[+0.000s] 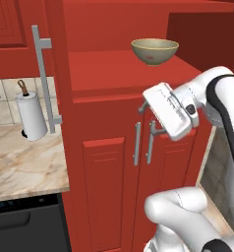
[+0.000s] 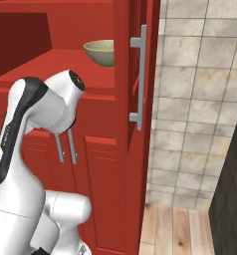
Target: Retrieve the bowl from the cabinet, then place the raw meat into the bowl to avoid contamination.
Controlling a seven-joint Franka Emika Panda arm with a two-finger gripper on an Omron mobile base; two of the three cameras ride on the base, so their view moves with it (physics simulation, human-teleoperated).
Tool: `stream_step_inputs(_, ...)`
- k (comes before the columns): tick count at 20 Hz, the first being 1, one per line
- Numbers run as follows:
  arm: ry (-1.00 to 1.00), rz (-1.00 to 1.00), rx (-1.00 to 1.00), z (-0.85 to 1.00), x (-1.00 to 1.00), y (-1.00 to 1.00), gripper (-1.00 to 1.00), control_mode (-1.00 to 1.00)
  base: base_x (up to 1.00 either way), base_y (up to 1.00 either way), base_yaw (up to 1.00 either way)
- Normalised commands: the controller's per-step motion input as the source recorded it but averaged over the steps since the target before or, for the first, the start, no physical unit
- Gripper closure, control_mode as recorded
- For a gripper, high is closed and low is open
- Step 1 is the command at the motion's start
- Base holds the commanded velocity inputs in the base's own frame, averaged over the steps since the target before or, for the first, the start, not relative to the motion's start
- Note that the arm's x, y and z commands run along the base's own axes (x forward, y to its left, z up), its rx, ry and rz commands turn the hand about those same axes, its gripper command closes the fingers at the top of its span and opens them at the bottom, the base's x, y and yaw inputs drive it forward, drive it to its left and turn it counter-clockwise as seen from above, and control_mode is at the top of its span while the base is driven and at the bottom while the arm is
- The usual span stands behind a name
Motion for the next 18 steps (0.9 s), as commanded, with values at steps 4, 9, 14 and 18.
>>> stream_step_inputs(4, 0.0, -0.44, -0.16, -0.05, 0.05, -0.03, -1.0, -1.0, 0.0, 0.0, 0.0)
stream_step_inputs(9, 0.0, -0.41, -0.18, -0.01, 0.15, -0.03, -1.0, -1.0, 0.0, 0.0, 0.0)
stream_step_inputs(14, -0.07, -0.36, -0.25, 0.01, 0.17, 0.0, -1.0, -1.0, 0.0, 0.0, 0.0)
stream_step_inputs(18, -0.11, -0.29, -0.32, 0.01, 0.27, 0.0, -1.0, -1.0, 0.0, 0.0, 0.0)
